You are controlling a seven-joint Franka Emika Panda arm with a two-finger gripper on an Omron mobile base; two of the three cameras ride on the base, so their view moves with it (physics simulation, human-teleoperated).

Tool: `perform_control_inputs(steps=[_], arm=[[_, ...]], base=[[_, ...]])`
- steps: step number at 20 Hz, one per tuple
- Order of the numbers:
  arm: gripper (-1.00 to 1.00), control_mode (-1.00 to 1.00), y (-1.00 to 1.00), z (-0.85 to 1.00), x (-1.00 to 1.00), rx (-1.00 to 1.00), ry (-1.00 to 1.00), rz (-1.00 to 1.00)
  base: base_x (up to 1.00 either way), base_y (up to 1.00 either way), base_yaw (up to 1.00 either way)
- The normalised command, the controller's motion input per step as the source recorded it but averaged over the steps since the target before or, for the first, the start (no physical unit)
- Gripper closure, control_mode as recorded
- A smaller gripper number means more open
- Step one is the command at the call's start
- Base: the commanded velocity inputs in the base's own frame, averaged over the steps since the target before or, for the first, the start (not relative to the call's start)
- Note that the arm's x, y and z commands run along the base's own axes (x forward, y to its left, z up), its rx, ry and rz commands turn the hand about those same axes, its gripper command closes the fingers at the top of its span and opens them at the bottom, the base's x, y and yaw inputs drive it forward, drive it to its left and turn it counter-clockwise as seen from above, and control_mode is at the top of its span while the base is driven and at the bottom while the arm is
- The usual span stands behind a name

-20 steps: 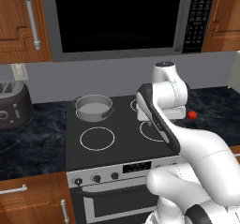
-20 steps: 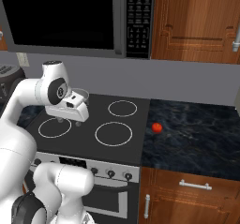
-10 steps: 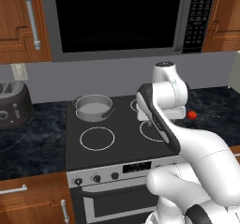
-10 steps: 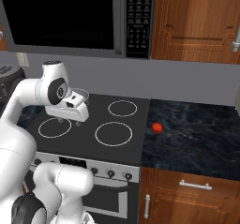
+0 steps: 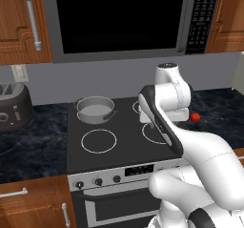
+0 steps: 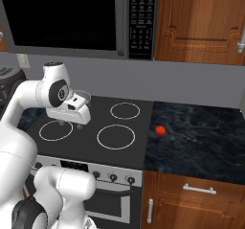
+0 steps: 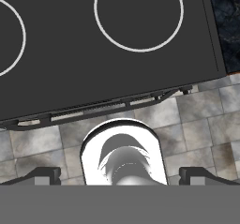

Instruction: Turn on the burner for the pot on the stove. Wait thirty seconds for the pot to heat up. Then add the tomato to the pot.

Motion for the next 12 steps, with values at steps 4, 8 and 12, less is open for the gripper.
perform_control_inputs(steps=[4, 8, 12], arm=[[-1.00, -1.00, 0.00, 0.00, 0.00, 0.00, 0.00, 0.00], [-1.00, -1.00, 0.00, 0.00, 0.00, 0.00, 0.00, 0.00], [-1.00, -1.00, 0.00, 0.00, 0.00, 0.00, 0.00, 0.00]], base=[[0.00, 0.00, 0.00], [0.00, 0.00, 0.00], [0.00, 0.00, 0.00]])
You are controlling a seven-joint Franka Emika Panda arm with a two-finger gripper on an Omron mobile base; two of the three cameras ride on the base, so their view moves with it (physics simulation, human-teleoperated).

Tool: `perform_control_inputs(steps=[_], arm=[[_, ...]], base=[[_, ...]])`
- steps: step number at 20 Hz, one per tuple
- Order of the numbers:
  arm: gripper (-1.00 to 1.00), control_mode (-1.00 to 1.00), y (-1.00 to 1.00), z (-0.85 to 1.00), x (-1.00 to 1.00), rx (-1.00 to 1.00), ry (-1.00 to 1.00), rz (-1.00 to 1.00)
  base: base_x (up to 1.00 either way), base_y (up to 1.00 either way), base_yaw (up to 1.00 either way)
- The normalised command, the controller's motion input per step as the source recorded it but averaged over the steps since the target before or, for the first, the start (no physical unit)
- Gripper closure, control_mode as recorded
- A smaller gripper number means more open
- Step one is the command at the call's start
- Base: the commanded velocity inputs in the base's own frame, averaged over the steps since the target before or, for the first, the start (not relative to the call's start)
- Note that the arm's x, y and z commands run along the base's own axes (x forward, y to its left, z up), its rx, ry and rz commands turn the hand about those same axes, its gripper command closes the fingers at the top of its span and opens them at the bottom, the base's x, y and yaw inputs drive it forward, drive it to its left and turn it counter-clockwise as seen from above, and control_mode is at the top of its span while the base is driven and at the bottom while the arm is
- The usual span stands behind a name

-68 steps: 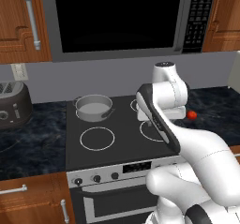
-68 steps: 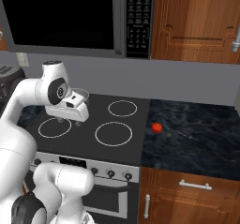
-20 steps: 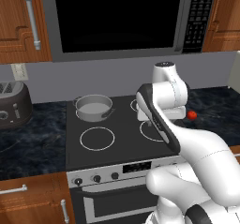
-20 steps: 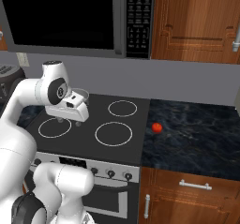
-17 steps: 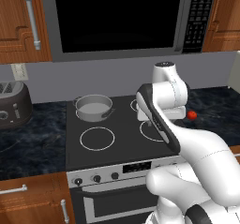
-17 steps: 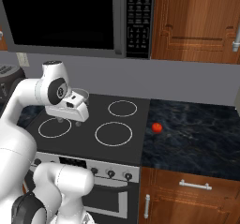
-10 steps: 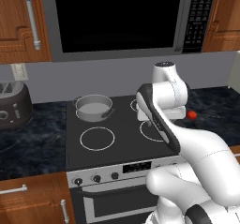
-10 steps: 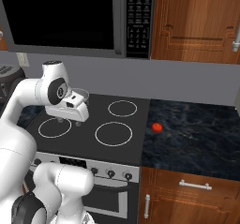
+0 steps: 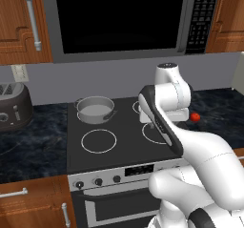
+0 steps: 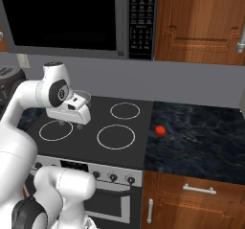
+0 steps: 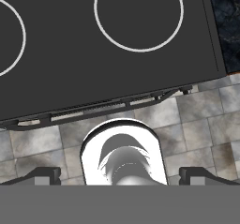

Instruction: Turn on the burner for the pot on the stove. Wait thirty seconds for the pot to heat up. Then add the tomato to the pot.

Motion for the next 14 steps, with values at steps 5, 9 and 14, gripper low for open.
perform_control_inputs(steps=[5, 9, 14], arm=[[-1.00, -1.00, 0.00, 0.00, 0.00, 0.00, 0.00, 0.00], [-1.00, -1.00, 0.00, 0.00, 0.00, 0.00, 0.00, 0.00], [-1.00, -1.00, 0.00, 0.00, 0.00, 0.00, 0.00, 0.00]], base=[[0.00, 0.00, 0.00], [0.00, 0.00, 0.00], [0.00, 0.00, 0.00]])
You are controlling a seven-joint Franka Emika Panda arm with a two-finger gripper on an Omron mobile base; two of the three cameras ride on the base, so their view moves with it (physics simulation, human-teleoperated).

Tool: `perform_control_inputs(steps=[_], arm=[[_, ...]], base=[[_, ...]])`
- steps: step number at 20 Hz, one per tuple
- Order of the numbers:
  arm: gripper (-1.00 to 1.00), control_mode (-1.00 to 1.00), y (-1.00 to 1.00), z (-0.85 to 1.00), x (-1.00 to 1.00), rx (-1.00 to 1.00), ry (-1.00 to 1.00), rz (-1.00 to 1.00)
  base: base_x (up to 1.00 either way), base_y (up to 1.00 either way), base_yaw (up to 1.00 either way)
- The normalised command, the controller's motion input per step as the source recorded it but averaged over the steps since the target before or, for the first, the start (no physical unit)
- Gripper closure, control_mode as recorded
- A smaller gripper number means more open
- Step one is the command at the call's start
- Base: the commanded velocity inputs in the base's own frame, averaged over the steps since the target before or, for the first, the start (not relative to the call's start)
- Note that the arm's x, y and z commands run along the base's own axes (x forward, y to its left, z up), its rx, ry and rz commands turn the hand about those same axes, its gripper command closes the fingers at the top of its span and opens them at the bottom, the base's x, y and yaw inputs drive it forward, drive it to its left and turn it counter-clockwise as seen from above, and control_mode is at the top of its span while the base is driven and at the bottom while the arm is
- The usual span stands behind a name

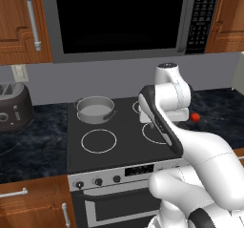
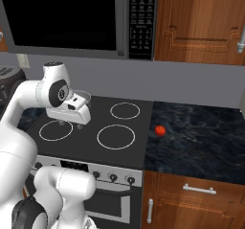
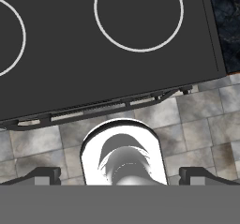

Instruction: Turn on the burner for the pot on the stove. Wait thirty seconds for the pot to heat up. Then add the tomato to the pot.

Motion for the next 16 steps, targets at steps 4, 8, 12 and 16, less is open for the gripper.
perform_control_inputs(steps=[4, 8, 12, 16], arm=[[-1.00, -1.00, 0.00, 0.00, 0.00, 0.00, 0.00, 0.00], [-1.00, -1.00, 0.00, 0.00, 0.00, 0.00, 0.00, 0.00], [-1.00, -1.00, 0.00, 0.00, 0.00, 0.00, 0.00, 0.00], [-1.00, -1.00, 0.00, 0.00, 0.00, 0.00, 0.00, 0.00]], base=[[0.00, 0.00, 0.00], [0.00, 0.00, 0.00], [0.00, 0.00, 0.00], [0.00, 0.00, 0.00]])
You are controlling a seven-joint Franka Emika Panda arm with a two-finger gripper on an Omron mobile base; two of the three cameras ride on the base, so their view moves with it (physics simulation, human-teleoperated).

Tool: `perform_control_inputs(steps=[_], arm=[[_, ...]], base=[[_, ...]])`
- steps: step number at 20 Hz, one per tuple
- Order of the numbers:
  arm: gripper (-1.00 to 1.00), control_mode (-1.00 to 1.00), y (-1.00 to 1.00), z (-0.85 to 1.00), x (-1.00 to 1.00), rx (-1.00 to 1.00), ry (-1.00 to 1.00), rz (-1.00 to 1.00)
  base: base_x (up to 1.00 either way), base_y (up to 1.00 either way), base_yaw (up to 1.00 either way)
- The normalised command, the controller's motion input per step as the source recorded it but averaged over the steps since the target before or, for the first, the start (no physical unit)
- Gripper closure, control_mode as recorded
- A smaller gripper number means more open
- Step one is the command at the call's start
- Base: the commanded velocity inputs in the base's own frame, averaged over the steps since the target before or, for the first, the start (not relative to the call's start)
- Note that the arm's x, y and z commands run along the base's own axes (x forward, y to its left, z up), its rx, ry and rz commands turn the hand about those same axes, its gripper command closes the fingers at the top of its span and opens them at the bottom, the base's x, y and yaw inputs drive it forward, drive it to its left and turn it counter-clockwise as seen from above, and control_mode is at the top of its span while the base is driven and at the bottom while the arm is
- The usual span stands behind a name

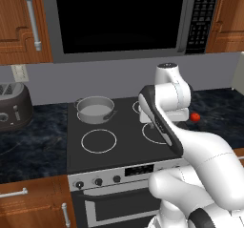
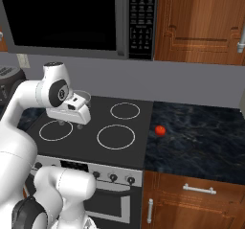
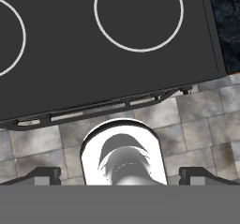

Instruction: Turn on the burner for the pot on the stove. Wait thirty seconds for the pot to heat up. Then add the tomato to the pot.

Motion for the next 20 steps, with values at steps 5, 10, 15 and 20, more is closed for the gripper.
perform_control_inputs(steps=[5, 10, 15, 20], arm=[[-1.00, -1.00, 0.00, 0.00, 0.00, 0.00, 0.00, 0.00], [-1.00, -1.00, 0.00, 0.00, 0.00, 0.00, 0.00, 0.00], [-1.00, -1.00, 0.00, 0.00, 0.00, 0.00, 0.00, 0.00], [-1.00, -1.00, 0.00, 0.00, 0.00, 0.00, 0.00, 0.00]], base=[[0.00, 0.00, 0.00], [0.00, 0.00, 0.00], [0.00, 0.00, 0.00], [0.00, 0.00, 0.00]])
